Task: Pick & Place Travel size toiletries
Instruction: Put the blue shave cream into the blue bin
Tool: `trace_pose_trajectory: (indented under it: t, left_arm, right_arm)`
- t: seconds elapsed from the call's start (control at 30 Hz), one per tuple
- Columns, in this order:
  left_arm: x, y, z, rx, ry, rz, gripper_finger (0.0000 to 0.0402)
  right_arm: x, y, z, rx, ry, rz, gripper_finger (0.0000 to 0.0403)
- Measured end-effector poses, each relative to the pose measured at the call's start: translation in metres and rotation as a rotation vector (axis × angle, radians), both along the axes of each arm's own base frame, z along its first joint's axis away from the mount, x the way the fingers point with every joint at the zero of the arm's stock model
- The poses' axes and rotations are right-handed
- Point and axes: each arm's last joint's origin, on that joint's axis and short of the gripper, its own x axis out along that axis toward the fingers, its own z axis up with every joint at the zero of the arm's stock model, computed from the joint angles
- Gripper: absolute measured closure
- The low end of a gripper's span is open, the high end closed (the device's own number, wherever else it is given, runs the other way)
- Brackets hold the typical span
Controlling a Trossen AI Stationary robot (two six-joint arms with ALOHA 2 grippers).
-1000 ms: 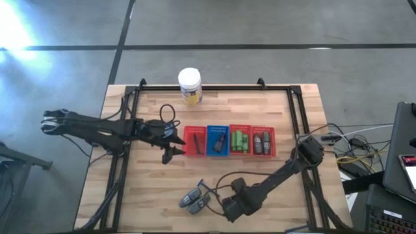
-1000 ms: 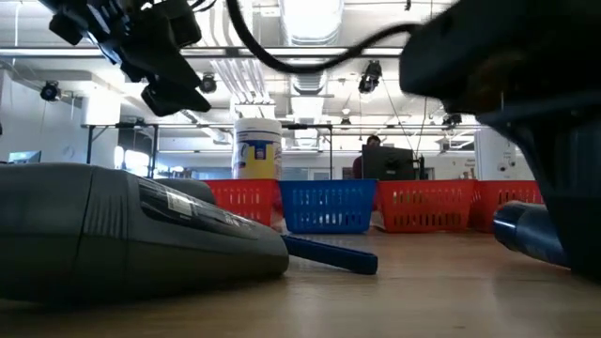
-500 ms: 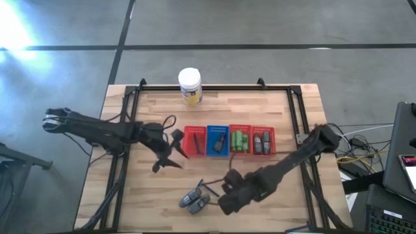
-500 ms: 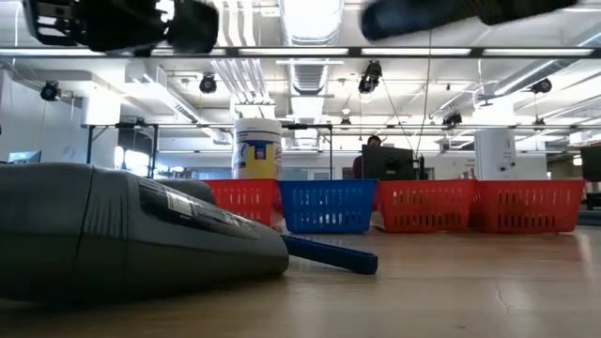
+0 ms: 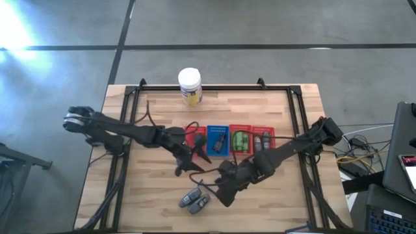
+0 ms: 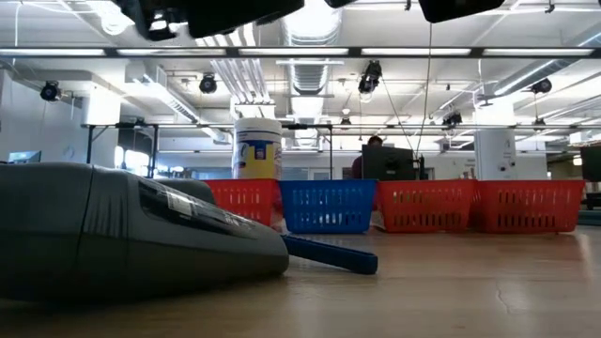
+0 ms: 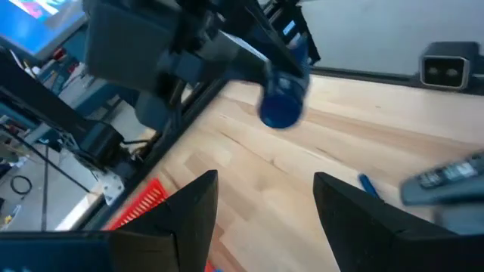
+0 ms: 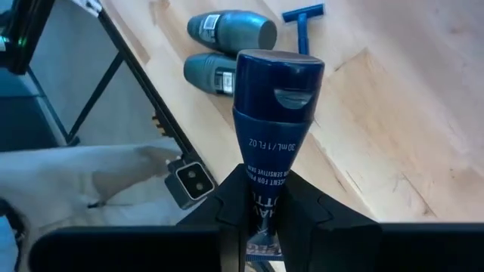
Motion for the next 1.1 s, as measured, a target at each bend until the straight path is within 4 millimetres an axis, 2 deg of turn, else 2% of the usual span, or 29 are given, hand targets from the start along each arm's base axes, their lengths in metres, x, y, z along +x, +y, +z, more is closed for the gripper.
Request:
trace_pose_trajectory:
  t: [0.27,0.53,0.73,1.1]
  left_arm:
    - [0.017,-0.019,0.005,0.047,-0.083,-0.055,0.0179]
    - [0.030,-0.024,-0.002,0.039,-0.128,-0.062,0.0179]
    - [0.040,-0.032,-0.011,0.036,-0.101,-0.089,0.0179]
    - [0.043,-0.039,-0.013,0.031,-0.094,-0.107,0.0179]
  right_arm:
    - [-0.001,0.000,0.001,-0.007,-0.003,0.038,0.0350]
    - [-0.002,-0.001,0.004,-0.008,-0.014,0.047,0.0363]
    - [-0.002,0.000,0.005,-0.008,-0.018,0.058,0.0351]
    - [-0.002,-0.001,0.006,-0.019,-0.029,0.056,0.0364]
